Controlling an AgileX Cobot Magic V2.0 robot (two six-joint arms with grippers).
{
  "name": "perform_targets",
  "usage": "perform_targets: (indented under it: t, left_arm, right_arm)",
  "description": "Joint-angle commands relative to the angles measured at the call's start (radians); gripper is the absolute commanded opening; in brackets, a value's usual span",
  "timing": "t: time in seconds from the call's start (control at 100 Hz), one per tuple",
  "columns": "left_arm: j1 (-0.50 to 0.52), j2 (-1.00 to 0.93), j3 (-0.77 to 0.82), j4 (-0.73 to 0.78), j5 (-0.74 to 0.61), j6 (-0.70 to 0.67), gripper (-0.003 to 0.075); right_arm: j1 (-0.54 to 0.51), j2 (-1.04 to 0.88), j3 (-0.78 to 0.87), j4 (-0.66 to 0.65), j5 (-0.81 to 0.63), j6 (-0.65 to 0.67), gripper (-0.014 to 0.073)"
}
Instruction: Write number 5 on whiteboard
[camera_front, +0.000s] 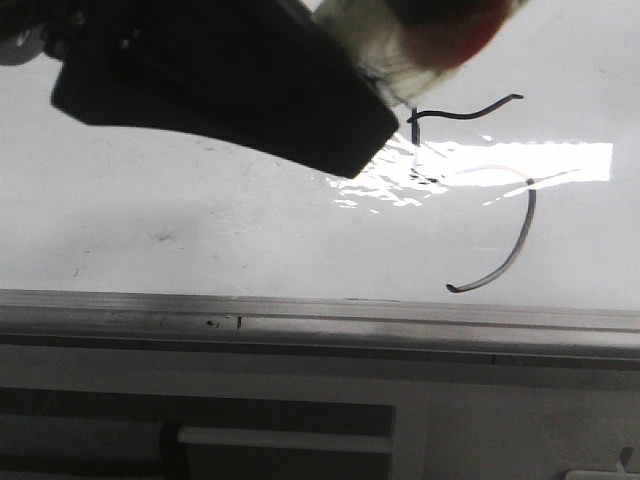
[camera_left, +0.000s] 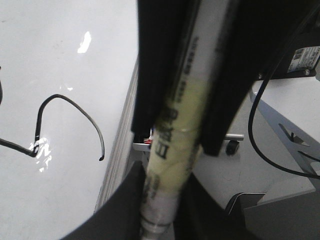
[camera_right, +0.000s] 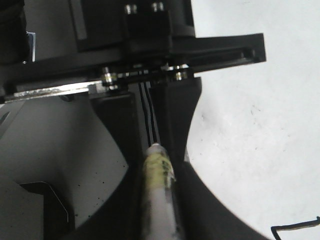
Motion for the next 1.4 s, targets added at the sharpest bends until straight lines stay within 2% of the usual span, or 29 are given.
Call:
perform_targets:
  t: [0.0,0.09,0.14,0.19,0.31,0.36,0.43,0.48,0.61,0.68,0.75,0.83,0.9,0.98,1.23,1.39]
  left_arm:
    - [0.000,-0.013,-0.038,-0.059,-0.050,-0.021,-0.0020]
    - [0.000,-0.013,-0.038,-0.059,-0.031,-0.021,-0.0020]
    - [0.000,-0.013,-0.038,-0.059,-0.022,-0.021,-0.0020]
    - [0.000,-0.013,-0.038,-0.059,-0.014,-0.021,-0.0020]
    - [0.000,-0.013,-0.035,-0.062,-0.006,-0.021,-0.0020]
    - [0.000,-0.013,-0.033,-0.062,-0.006,-0.030,-0.0020]
    - [0.005,-0.013,-0.034,-0.062,-0.017,-0.095,-0.0020]
    - [0.012,-0.013,-0.031,-0.062,-0.037,-0.147,-0.0020]
    - [0.019,-0.013,0.012,-0.064,-0.203,-0.336,-0.0020]
    - [0.019,-0.013,0.050,-0.066,-0.329,-0.432,-0.0020]
    - [0.016,-0.011,0.089,-0.101,-0.441,-0.478,-0.0020]
    - [0.016,0.004,0.120,-0.178,-0.540,-0.488,-0.0020]
    - [0.016,0.030,0.124,-0.226,-0.568,-0.488,-0.0020]
    - [0.016,0.065,0.122,-0.259,-0.596,-0.488,-0.0020]
    - [-0.039,0.157,0.122,-0.369,-0.825,-0.488,-0.0020]
    - [-0.053,0.189,0.122,-0.379,-0.852,-0.492,-0.0020]
  right_arm:
    - [0.012,-0.007,-0.034,0.046,-0.047,-0.009,-0.0041]
    - [0.012,-0.007,-0.034,0.046,-0.032,-0.009,-0.0030]
    - [0.012,-0.007,-0.034,0.046,-0.029,-0.009,0.0015]
    - [0.012,-0.007,-0.034,0.046,-0.028,-0.009,0.0094]
    - [0.006,-0.012,-0.034,0.039,-0.037,-0.009,0.0379]
    - [-0.009,-0.022,-0.036,0.036,-0.043,-0.009,0.0472]
    - [-0.040,-0.051,-0.044,0.031,-0.045,-0.009,0.0555]
    - [-0.070,-0.078,-0.054,0.031,-0.043,-0.009,0.0569]
    - [-0.161,-0.171,-0.056,0.031,-0.052,-0.009,0.0533]
    - [-0.207,-0.218,-0.056,0.031,-0.048,0.017,0.0465]
    - [-0.246,-0.257,-0.056,0.031,-0.035,0.041,0.0339]
    - [-0.284,-0.289,-0.056,0.031,-0.014,0.054,0.0118]
    - [-0.304,-0.308,-0.054,0.029,0.006,0.054,-0.0074]
    - [-0.314,-0.315,-0.052,0.029,0.027,0.054,-0.0060]
    - [-0.314,-0.315,-0.052,0.029,0.046,0.054,-0.0060]
    - [-0.314,-0.315,-0.050,0.027,0.051,0.054,-0.0060]
